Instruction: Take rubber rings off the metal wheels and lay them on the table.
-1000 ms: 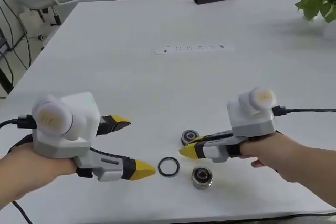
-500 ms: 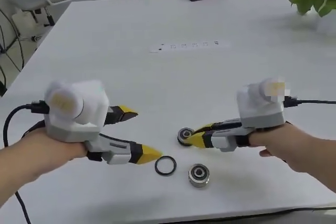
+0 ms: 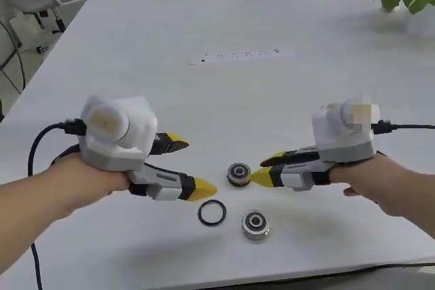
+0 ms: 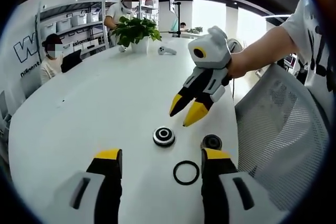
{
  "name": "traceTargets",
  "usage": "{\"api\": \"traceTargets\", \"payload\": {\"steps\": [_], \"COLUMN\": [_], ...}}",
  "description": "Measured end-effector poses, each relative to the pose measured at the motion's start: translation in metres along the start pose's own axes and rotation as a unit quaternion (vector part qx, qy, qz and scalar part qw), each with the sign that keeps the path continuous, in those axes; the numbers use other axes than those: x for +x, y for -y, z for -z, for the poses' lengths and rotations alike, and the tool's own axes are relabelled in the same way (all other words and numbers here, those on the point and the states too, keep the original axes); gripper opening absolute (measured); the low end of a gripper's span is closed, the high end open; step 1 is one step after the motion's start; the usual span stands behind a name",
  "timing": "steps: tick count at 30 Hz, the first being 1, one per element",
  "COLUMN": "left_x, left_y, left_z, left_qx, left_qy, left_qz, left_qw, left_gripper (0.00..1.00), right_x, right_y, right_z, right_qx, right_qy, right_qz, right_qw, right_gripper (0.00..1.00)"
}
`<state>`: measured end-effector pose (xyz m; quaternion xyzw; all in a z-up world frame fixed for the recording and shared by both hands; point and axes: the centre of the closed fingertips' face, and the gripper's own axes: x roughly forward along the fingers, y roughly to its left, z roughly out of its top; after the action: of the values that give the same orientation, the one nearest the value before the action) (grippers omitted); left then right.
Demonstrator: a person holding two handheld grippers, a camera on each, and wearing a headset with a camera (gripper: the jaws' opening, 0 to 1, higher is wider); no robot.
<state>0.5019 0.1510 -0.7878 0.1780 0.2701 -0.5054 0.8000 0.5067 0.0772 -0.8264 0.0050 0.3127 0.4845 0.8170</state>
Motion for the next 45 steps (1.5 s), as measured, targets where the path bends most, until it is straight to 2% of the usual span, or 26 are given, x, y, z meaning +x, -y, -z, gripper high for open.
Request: {"api": "traceTargets", "payload": {"steps": [5, 13, 17, 22, 30, 41, 45], "left_x": [0.007, 0.02, 0.025, 0.029, 0.039, 0.055, 0.061], "left_y": [-0.001, -0.004, -0.002, -0.004, 0.001, 0.002, 0.003], "left_z": [0.001, 0.01, 0.011, 0.01, 0.008, 0.002, 0.004], "left_qx": [-0.005, -0.011, -0.016, -0.023, -0.027, -0.025, -0.021], "left_qy": [-0.004, -0.015, -0.018, -0.015, -0.015, -0.014, -0.017], "left_qz": [0.004, 0.009, 0.014, 0.017, 0.024, 0.031, 0.035], "left_qw": [1.0, 0.9998, 0.9996, 0.9995, 0.9993, 0.9991, 0.999], "left_gripper": [0.55, 0.5, 0.47, 0.45, 0.4, 0.34, 0.31], "right_x": [0.002, 0.006, 0.007, 0.01, 0.018, 0.025, 0.026], "right_y": [0.005, 0.013, 0.013, 0.013, 0.011, 0.009, 0.009], "right_z": [0.004, 0.014, 0.016, 0.018, 0.018, 0.018, 0.018], "right_qx": [-0.014, -0.021, -0.026, -0.037, -0.049, -0.066, -0.074], "right_qy": [-0.007, -0.017, -0.019, -0.023, -0.023, -0.025, -0.025], "right_qz": [0.004, 0.006, 0.003, 0.0, -0.007, -0.009, -0.009], "right_qw": [0.9999, 0.9996, 0.9995, 0.9991, 0.9985, 0.9974, 0.9969], "right_gripper": [0.25, 0.25, 0.25, 0.24, 0.21, 0.18, 0.16]}}
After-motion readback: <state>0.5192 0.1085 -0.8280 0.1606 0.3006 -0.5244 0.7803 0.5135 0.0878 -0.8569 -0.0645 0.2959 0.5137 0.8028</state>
